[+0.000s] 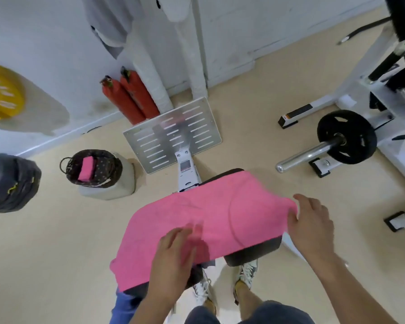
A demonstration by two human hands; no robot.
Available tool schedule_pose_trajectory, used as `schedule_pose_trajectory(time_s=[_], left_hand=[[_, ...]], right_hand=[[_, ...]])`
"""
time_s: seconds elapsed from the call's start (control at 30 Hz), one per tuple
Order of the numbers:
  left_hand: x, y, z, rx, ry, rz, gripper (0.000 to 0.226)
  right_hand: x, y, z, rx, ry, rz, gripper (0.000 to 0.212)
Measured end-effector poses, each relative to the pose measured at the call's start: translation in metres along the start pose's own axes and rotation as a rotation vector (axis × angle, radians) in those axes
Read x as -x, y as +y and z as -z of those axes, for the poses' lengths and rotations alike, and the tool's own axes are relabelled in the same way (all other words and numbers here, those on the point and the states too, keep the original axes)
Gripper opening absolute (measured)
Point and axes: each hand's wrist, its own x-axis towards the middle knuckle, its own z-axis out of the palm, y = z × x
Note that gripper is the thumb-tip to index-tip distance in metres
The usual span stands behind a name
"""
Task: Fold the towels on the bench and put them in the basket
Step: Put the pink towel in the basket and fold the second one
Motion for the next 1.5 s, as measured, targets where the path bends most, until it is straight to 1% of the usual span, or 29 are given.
schedule_pose_trajectory(time_s=[0.03,0.1,0.17,0.2,0.27,0.33,0.4,0.47,0.53,0.6,0.63,0.67,0.73,0.77,0.8,0.83,0.87,0.93,0.97,1.0,1.03,1.1,1.13,1.23,1.3,1.33,1.4,1.47,1.5], left_hand=[[0.012,-0.019,0.008,0.003,0.099,0.08,0.031],[0.037,-0.056,0.023,0.08,0.215,0.354,0.023],[0.056,-0.086,0.035,0.174,0.233,0.589,0.015],[0.063,-0.098,0.037,0.231,0.224,0.673,0.012],[0.071,-0.114,0.037,0.358,0.193,0.784,0.009],[0.073,-0.122,0.034,0.495,0.172,0.885,0.013],[0.075,-0.13,0.031,0.61,0.181,0.943,0.02],[0.077,-0.14,0.031,0.664,0.16,0.947,0.026],[0.079,-0.15,0.032,0.753,0.12,0.926,0.032],[0.081,-0.159,0.032,0.939,0.065,0.921,0.04],[0.082,-0.163,0.032,1.041,0.033,0.927,0.047],[0.082,-0.169,0.031,1.126,0.014,0.931,0.057],[0.082,-0.18,0.029,1.241,-0.036,0.934,0.082],[0.081,-0.184,0.027,1.28,-0.049,0.937,0.09],[0.08,-0.188,0.025,1.323,-0.031,0.941,0.093],[0.08,-0.19,0.024,1.359,0.021,0.961,0.085],[0.079,-0.191,0.023,1.388,0.097,0.983,0.073],[0.079,-0.197,0.02,1.381,0.202,1.015,0.053],[0.08,-0.197,0.019,1.355,0.192,1.001,0.049],[0.081,-0.197,0.017,1.328,0.142,0.98,0.048],[0.083,-0.196,0.017,1.307,0.079,0.965,0.049],[0.085,-0.194,0.015,1.329,0.065,0.97,0.056],[0.085,-0.195,0.013,1.335,0.108,0.975,0.055],[0.088,-0.192,0.02,1.258,0.308,0.935,0.029],[0.099,-0.193,0.025,1.184,0.384,0.853,0.028],[0.106,-0.194,0.026,1.116,0.382,0.802,0.03],[0.12,-0.198,0.027,0.937,0.316,0.738,0.03],[0.131,-0.202,0.022,0.838,0.256,0.74,0.028],[0.134,-0.203,0.02,0.821,0.243,0.748,0.028]], right_hand=[[0.005,-0.015,0.0,-0.02,-0.036,0.107,0.038],[0.022,-0.052,-0.005,-0.048,-0.129,0.339,0.041],[0.048,-0.091,-0.019,-0.048,-0.251,0.538,0.043],[0.063,-0.108,-0.028,-0.044,-0.289,0.624,0.045],[0.091,-0.134,-0.051,-0.015,-0.314,0.753,0.047],[0.115,-0.151,-0.075,0.028,-0.359,0.81,0.052],[0.136,-0.165,-0.092,0.121,-0.405,0.854,0.061],[0.153,-0.178,-0.106,0.185,-0.411,0.862,0.073],[0.164,-0.188,-0.118,0.213,-0.361,0.848,0.08],[0.169,-0.192,-0.128,0.23,-0.309,0.861,0.084],[0.171,-0.191,-0.133,0.232,-0.268,0.888,0.081],[0.173,-0.188,-0.138,0.227,-0.198,0.929,0.072],[0.176,-0.184,-0.145,0.184,-0.049,1.009,0.043],[0.176,-0.183,-0.147,0.159,-0.011,1.023,0.034],[0.176,-0.184,-0.147,0.147,0.007,1.025,0.029],[0.176,-0.186,-0.147,0.148,0.017,1.013,0.026],[0.176,-0.19,-0.146,0.156,0.024,0.996,0.025],[0.176,-0.194,-0.146,0.162,0.033,0.966,0.022],[0.176,-0.194,-0.146,0.158,0.031,0.962,0.02],[0.178,-0.192,-0.146,0.148,0.025,0.967,0.019],[0.18,-0.189,-0.146,0.136,0.018,0.971,0.018],[0.187,-0.183,-0.144,0.127,0.003,0.968,0.014],[0.19,-0.18,-0.143,0.129,-0.002,0.957,0.012],[0.197,-0.176,-0.139,0.134,-0.003,0.909,0.01],[0.2,-0.174,-0.137,0.155,-0.014,0.892,0.013],[0.202,-0.174,-0.136,0.177,-0.02,0.892,0.012],[0.204,-0.175,-0.133,0.245,-0.067,0.891,0.006],[0.208,-0.178,-0.131,0.321,-0.137,0.874,0.012],[0.209,-0.18,-0.13,0.339,-0.157,0.862,0.011]])
